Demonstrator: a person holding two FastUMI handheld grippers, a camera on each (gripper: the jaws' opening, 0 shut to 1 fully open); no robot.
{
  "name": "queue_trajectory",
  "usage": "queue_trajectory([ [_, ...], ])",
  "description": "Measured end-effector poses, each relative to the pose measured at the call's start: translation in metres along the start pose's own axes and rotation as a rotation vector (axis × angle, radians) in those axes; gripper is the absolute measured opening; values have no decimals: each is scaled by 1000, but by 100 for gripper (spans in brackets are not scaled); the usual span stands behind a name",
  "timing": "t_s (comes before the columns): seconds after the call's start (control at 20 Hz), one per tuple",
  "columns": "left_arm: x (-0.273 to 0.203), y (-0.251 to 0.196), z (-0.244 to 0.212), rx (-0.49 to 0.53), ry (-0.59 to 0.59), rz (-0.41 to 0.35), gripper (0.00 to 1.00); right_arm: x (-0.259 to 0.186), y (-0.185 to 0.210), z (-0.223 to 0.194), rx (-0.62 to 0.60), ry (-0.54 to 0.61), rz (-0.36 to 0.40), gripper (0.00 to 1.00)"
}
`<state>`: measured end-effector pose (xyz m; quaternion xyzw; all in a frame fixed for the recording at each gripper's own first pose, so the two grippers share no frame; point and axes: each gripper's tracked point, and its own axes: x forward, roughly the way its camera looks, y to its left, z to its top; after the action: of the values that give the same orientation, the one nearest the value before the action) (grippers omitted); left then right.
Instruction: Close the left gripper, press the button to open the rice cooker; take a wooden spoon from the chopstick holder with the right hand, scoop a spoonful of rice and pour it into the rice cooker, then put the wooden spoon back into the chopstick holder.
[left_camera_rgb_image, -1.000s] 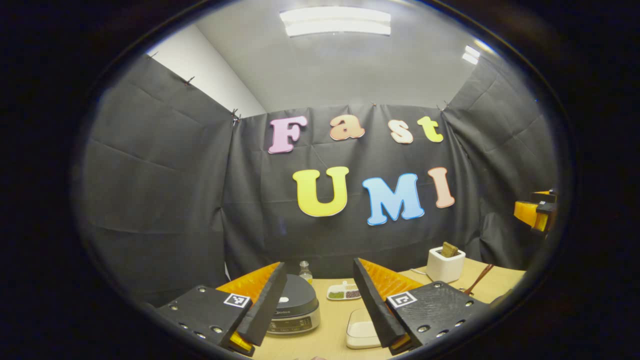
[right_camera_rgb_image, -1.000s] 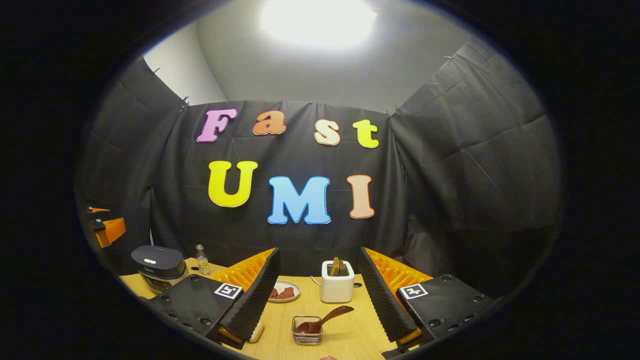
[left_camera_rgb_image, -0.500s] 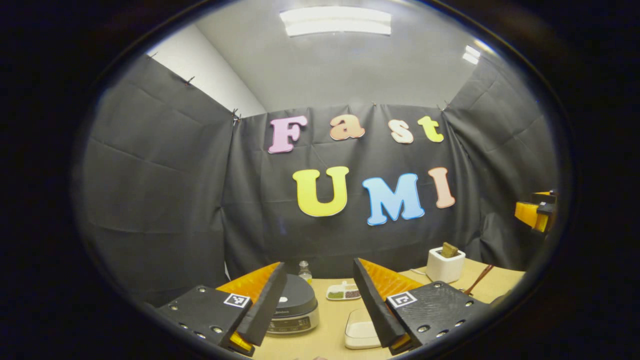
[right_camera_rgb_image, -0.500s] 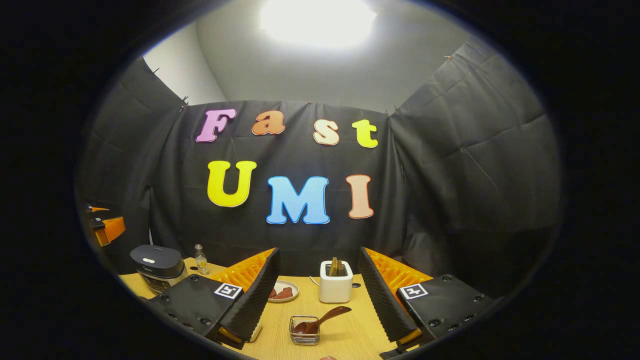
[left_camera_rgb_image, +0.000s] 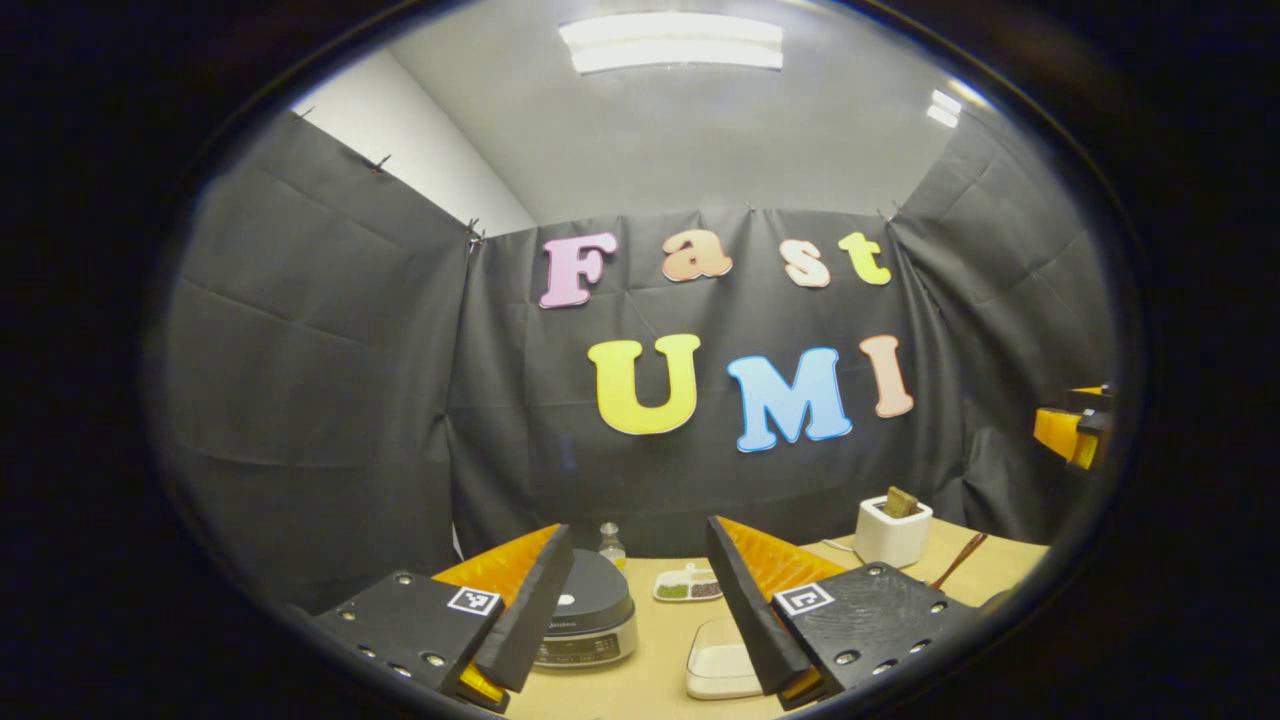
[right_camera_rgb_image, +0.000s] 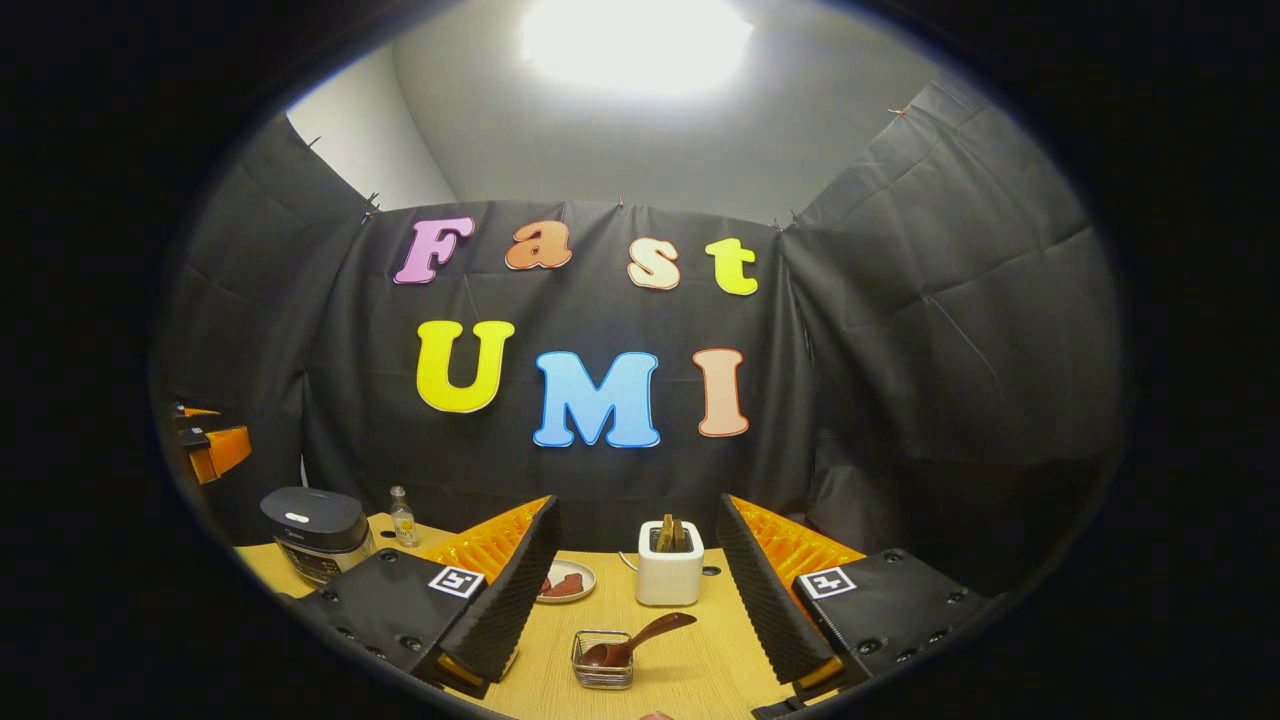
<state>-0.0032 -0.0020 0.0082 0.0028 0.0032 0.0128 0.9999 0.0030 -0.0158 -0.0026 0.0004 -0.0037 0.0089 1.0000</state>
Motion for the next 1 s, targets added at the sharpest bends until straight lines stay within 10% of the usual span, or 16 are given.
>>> queue_trajectory([
  [0.3,0,-14,4,-6,15,-8,82,0,-11,-2,1,-1,17,98],
  [0.6,-5,-22,8,-8,16,18,37,3,-23,-7,16,-4,55,98],
  [1.0,-3,22,2,-28,30,137,6,4,-25,-11,30,-7,83,97],
])
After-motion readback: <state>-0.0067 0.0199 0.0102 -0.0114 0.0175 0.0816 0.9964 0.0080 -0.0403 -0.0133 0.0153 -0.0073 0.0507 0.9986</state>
